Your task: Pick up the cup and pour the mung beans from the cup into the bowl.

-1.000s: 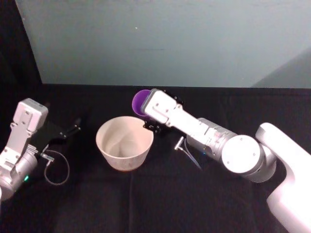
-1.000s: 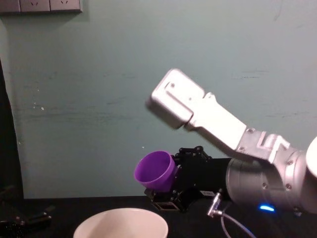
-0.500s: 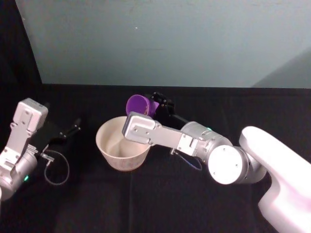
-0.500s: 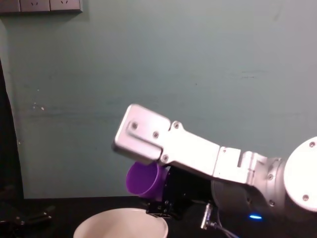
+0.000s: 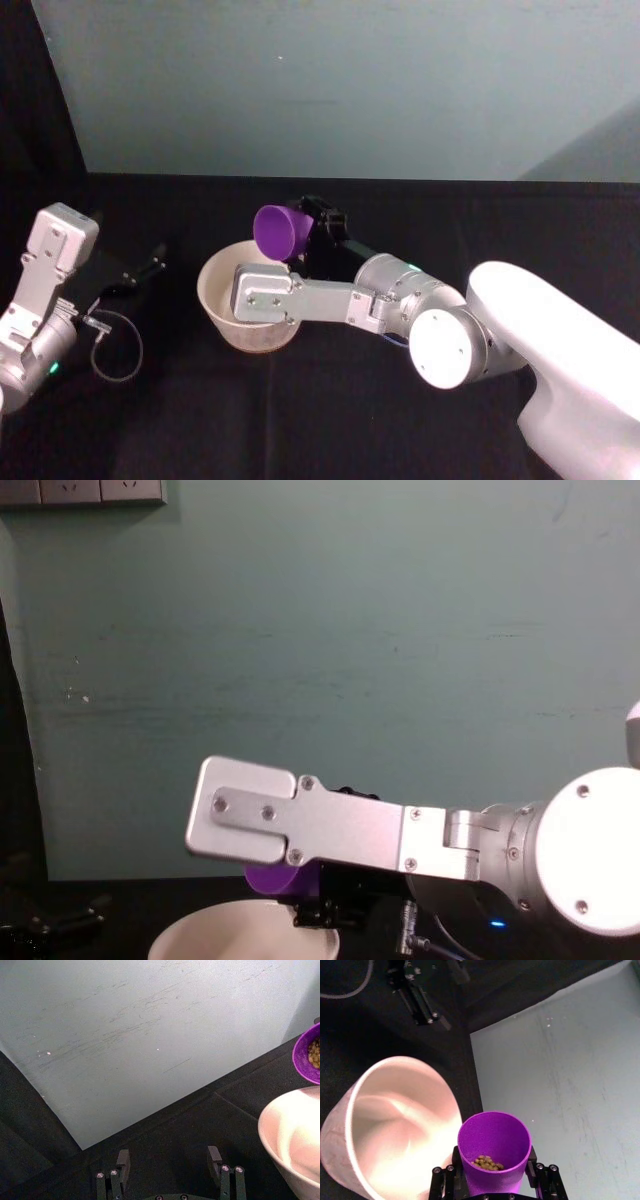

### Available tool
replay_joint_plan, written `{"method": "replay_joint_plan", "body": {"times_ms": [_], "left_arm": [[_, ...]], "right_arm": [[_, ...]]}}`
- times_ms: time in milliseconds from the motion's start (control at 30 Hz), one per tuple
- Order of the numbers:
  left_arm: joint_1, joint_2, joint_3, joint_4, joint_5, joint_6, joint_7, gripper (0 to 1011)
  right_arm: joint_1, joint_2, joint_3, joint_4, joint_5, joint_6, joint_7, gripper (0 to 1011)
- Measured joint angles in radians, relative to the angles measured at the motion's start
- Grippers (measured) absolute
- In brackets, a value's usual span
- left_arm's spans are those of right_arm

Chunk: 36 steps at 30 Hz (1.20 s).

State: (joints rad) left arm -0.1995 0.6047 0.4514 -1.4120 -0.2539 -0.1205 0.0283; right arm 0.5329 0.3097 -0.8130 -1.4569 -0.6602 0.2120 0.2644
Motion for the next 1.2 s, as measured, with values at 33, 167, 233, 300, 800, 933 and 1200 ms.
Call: {"method": "replay_joint_plan", "body": {"times_ms": [33, 167, 233, 300, 800, 933, 1200], "left_arm": [[0.000, 0.000, 0.000, 0.000, 0.000, 0.000, 0.000, 1011], [0.000, 0.000, 0.000, 0.000, 0.000, 0.000, 0.000, 1011], [0.000, 0.000, 0.000, 0.000, 0.000, 0.000, 0.000, 1011], [0.000, 0.000, 0.000, 0.000, 0.000, 0.000, 0.000, 1011], [0.000, 0.000, 0.000, 0.000, 0.000, 0.000, 0.000, 1011], [0.000, 0.000, 0.000, 0.000, 0.000, 0.000, 0.000, 1012], [0.000, 0.000, 0.000, 0.000, 0.000, 0.000, 0.000, 1011]], "right_arm": [[0.002, 0.000, -0.002, 0.000, -0.004, 0.001, 0.005, 732], [0.013, -0.002, -0.009, -0.002, -0.026, 0.007, 0.038, 732], [0.022, -0.005, -0.011, -0.004, -0.037, 0.011, 0.057, 732], [0.027, -0.007, -0.010, -0.004, -0.042, 0.012, 0.068, 732], [0.041, -0.016, -0.034, -0.009, -0.172, 0.037, 0.084, 732], [0.042, -0.018, -0.037, -0.009, -0.194, 0.037, 0.088, 732], [0.042, -0.021, -0.046, -0.009, -0.242, 0.030, 0.110, 733]]}}
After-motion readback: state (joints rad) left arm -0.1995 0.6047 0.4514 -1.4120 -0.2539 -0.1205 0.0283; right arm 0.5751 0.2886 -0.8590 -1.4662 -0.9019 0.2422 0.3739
